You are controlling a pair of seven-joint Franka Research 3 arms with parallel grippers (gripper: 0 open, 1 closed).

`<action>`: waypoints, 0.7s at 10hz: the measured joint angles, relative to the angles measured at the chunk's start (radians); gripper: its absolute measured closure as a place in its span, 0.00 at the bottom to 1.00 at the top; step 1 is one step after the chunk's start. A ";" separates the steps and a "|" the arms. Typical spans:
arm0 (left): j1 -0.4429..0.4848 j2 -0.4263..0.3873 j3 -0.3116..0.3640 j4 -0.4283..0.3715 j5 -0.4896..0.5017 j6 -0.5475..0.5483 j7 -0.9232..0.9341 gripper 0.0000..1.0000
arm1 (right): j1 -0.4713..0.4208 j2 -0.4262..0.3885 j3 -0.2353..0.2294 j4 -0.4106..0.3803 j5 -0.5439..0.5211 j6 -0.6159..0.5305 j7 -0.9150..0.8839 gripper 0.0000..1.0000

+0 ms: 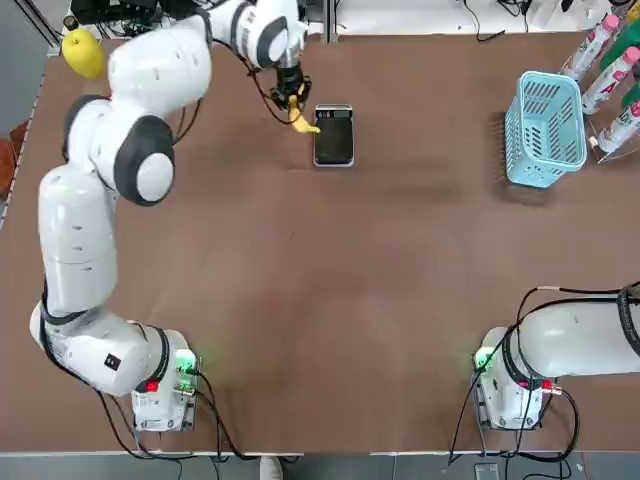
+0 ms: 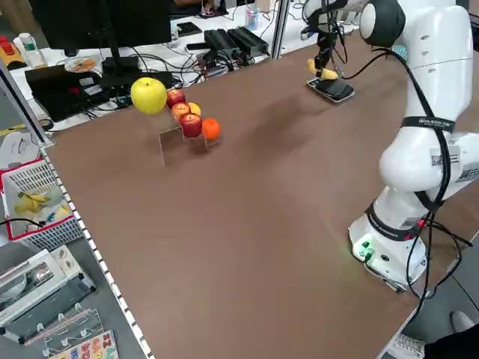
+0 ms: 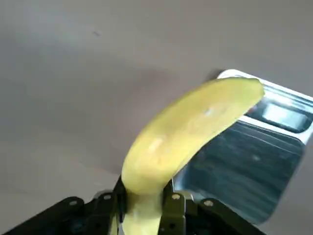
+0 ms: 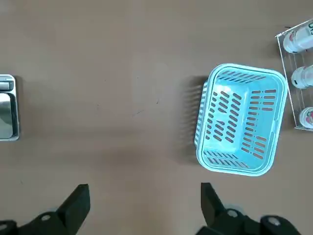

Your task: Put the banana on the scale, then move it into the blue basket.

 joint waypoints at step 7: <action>-0.110 0.158 0.007 0.095 -0.032 0.173 -0.117 0.69 | -0.001 0.000 -0.002 0.000 0.000 0.009 0.000 0.00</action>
